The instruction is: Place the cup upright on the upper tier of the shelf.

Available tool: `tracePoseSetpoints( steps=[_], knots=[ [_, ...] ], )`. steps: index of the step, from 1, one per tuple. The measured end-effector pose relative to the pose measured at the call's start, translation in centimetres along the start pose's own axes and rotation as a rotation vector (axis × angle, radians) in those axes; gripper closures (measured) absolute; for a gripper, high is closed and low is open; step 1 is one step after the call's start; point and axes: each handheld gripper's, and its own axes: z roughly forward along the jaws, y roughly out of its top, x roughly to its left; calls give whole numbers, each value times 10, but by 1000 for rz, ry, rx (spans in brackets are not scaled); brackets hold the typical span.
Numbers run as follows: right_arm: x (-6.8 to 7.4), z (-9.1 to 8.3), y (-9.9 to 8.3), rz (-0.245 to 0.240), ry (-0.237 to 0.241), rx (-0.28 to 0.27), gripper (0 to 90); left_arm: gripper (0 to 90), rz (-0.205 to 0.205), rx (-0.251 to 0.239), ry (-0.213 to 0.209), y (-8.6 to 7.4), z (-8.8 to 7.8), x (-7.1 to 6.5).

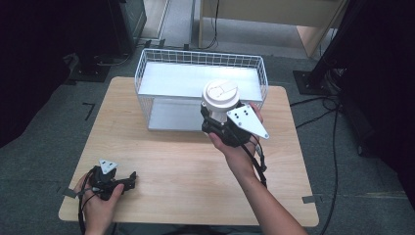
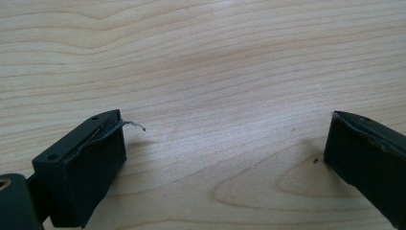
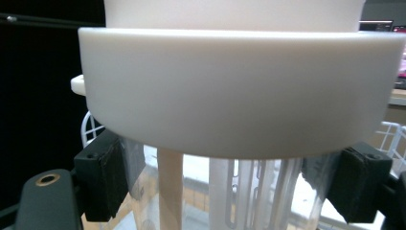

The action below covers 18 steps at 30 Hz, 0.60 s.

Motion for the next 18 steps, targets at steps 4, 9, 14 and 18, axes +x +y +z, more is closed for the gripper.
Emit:
tracePoseSetpoints(
  steps=[4, 9, 14, 18],
  knots=[
    [-7, 5, 8, 16, -19, -11, 161, 10, 0, -1, 0, 0, 0, 0],
    [-18, 14, 15, 31, -47, -20, 161, 10, 0, 0, 0, 0, 0, 0],
    [-25, 23, 20, 51, -65, -18, 161, 10, 0, 0, 0, 0, 0, 0],
    [-31, 38, 22, 38, -95, -13, 161, 10, 0, 0, 0, 0, 0, 0]
  ],
)
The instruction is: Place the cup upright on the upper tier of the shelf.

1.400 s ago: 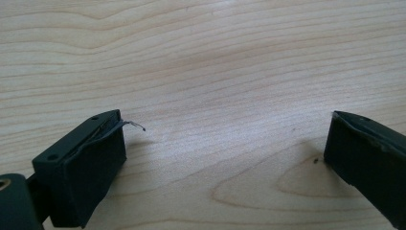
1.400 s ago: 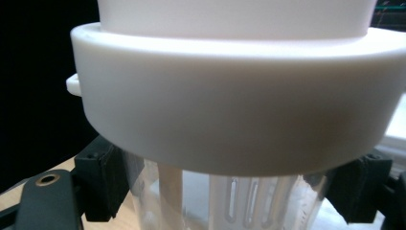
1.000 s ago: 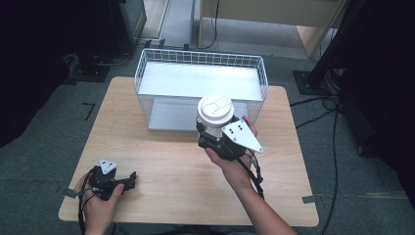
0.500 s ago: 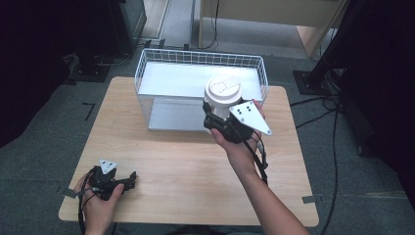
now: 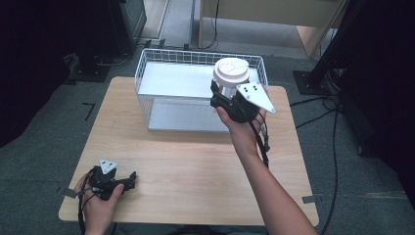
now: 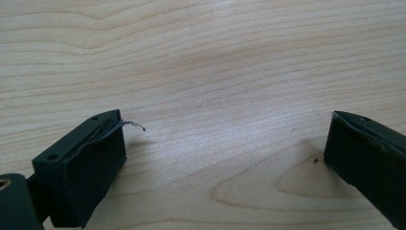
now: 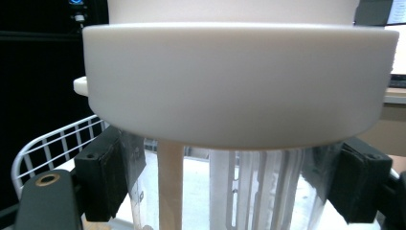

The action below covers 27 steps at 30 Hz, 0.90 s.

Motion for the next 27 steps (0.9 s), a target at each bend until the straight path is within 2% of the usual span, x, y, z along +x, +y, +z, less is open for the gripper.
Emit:
tracePoseSetpoints(
  steps=[8, 10, 16, 27],
  knots=[
    [-8, 23, 4, -17, -30, 3, 161, 10, 0, 0, 0, 0, 0, 0],
    [-10, 34, 4, -17, -44, 19, 161, 10, 0, 0, 0, 0, 0, 0],
    [-17, 53, 3, -5, -56, 21, 161, 10, -3, -2, 0, 0, 0, 0],
    [-26, 88, 6, -28, -66, 32, 160, 10, -3, -3, 0, 0, 0, 0]
  ],
)
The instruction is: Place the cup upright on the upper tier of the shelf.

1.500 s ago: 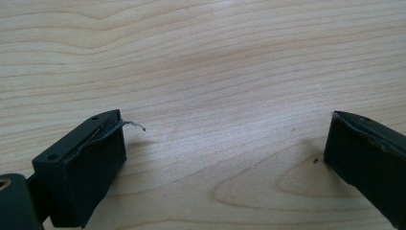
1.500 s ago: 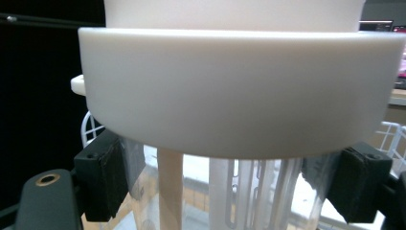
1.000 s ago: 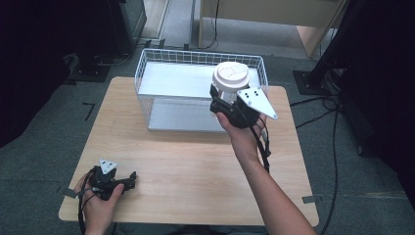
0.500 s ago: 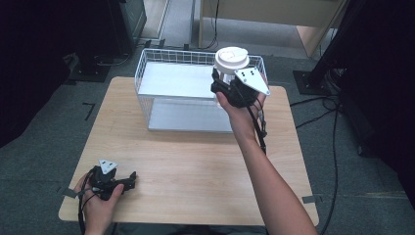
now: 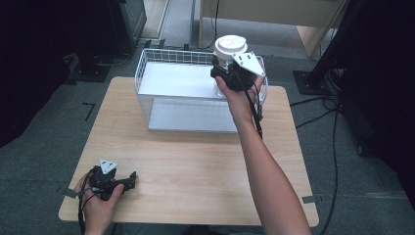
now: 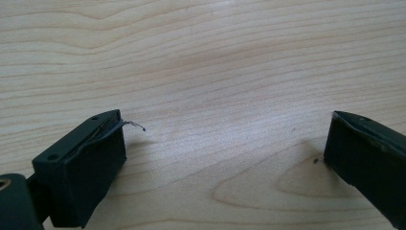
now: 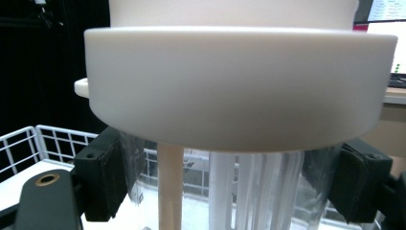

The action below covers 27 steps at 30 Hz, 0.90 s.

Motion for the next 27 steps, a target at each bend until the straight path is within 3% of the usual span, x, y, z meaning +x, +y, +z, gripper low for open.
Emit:
tracePoseSetpoints(
  steps=[7, 19, 23, 27],
  knots=[
    [2, 17, -1, -11, 12, -16, 160, 10, 0, 0, 0, 0, 0, 0],
    [0, 22, -8, -3, -3, -62, 158, 10, 0, 0, 0, 0, 0, 0],
    [-1, 18, -7, -8, 40, -41, 24, 10, -2, 1, 0, 0, 0, 0],
    [-3, 13, -9, 8, 56, -30, 3, 10, -2, 1, -1, 0, 0, 0]
  ],
)
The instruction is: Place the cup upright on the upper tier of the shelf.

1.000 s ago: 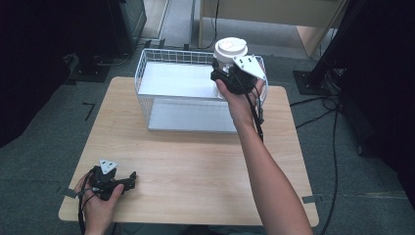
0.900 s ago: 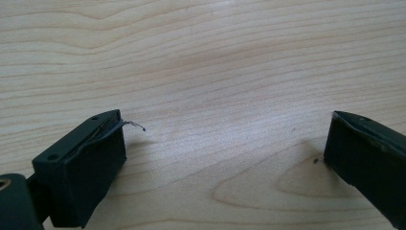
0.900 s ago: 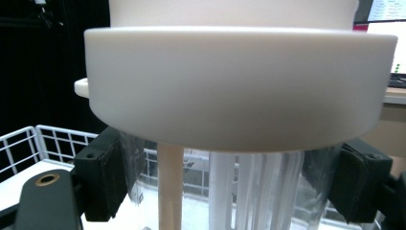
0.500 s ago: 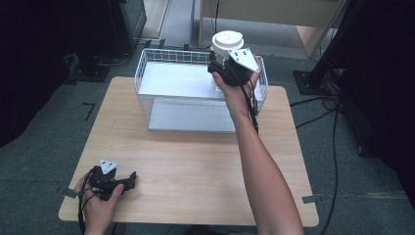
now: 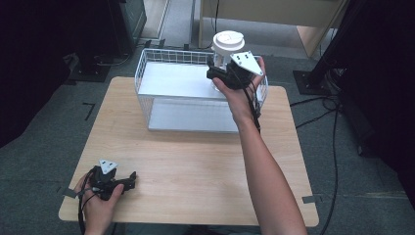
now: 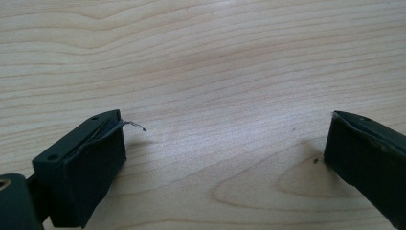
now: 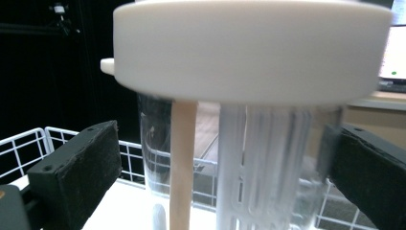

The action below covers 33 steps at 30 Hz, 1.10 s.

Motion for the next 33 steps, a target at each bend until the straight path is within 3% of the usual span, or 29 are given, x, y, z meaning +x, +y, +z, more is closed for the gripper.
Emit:
tracePoseSetpoints(
  steps=[6, 12, 18, 30, 33],
  knots=[
    [-6, -10, -6, 18, -9, -4, 4, 10, 2, 2, 0, 0, 0, 0],
    [-13, -27, -8, 25, 13, -24, 4, 10, 3, 2, 0, 0, 0, 0],
    [-15, -45, -11, -6, 30, -33, 4, 10, 6, 3, 1, 0, 0, 0],
    [-5, -89, -20, -41, 110, -67, 4, 10, 4, 1, 1, 0, 0, 0],
    [-5, -99, -26, -74, 113, -72, 4, 10, 4, 2, 1, 0, 0, 0]
  ],
)
